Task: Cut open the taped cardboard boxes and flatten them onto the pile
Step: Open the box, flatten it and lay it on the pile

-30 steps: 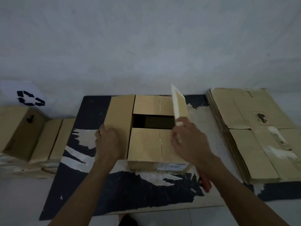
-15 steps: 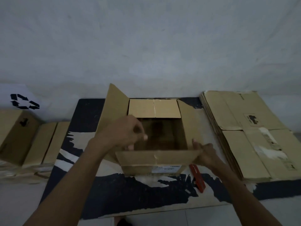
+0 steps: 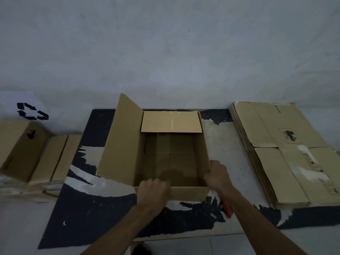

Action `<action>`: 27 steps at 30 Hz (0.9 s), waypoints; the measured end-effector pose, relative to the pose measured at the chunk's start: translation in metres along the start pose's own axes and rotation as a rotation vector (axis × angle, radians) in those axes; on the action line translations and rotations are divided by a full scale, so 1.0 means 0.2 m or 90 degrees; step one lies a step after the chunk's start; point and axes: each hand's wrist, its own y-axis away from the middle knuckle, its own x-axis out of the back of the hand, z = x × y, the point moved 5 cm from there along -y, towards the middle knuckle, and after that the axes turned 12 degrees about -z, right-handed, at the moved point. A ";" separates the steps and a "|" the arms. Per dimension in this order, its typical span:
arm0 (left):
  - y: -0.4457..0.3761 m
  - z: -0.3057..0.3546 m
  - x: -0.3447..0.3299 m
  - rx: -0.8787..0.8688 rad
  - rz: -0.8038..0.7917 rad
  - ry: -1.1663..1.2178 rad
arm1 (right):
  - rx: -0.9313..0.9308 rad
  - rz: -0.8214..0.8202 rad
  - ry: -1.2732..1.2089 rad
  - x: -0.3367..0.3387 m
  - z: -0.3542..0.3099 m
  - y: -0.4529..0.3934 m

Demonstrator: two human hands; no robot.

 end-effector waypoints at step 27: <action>-1.11 -0.32 0.67 0.006 0.061 0.187 | 0.058 0.098 -0.025 -0.07 0.02 -0.05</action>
